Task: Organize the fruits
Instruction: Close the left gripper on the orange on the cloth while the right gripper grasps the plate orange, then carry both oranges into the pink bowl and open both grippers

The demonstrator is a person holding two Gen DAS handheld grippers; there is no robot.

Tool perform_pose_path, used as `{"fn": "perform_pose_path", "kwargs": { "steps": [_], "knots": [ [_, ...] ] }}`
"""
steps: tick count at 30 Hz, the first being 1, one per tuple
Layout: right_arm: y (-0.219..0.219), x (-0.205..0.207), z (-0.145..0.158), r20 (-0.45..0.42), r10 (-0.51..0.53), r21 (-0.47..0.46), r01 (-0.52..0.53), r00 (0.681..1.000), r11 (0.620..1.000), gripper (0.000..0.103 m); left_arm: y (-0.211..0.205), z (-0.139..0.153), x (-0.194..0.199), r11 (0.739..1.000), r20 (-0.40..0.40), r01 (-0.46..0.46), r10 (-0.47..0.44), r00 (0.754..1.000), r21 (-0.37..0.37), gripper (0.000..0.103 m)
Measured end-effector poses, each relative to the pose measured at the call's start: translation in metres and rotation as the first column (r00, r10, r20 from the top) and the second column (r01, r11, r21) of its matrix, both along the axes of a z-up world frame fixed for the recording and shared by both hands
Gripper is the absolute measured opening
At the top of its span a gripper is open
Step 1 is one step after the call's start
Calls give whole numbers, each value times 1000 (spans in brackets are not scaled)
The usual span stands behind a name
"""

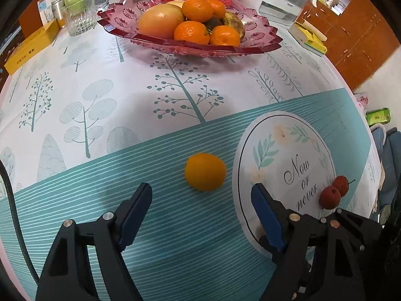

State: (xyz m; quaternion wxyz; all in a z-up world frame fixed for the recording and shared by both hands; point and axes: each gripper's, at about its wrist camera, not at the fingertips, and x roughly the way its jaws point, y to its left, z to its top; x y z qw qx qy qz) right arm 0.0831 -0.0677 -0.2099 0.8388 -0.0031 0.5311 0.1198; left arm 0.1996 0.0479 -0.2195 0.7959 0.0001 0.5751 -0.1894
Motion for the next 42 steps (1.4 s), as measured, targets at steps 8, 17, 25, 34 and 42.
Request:
{"fn": "perform_pose_path", "kwargs": {
  "steps": [8, 17, 25, 34, 42],
  "knots": [
    [0, -1, 0, 5, 9, -5, -9, 1000, 1000, 35, -3, -7, 7, 999, -6, -22, 22, 1000, -29, 60],
    [2, -4, 0, 13, 31, -23, -30, 999, 999, 35, -10, -11, 13, 999, -1, -40, 40, 999, -26, 34],
    [3, -5, 0, 17, 31, -24, -31, 999, 999, 34, -10, -11, 12, 998, 8, -54, 54, 999, -26, 33],
    [-2, -6, 2, -13, 16, 15, -16, 1000, 1000, 33, -6, 7, -1, 999, 22, -49, 49, 999, -8, 33],
    [-9, -6, 33, 16, -12, 43, 11, 1000, 999, 33, 3, 48, -18, 999, 48, -31, 32, 998, -9, 33]
  ]
}}
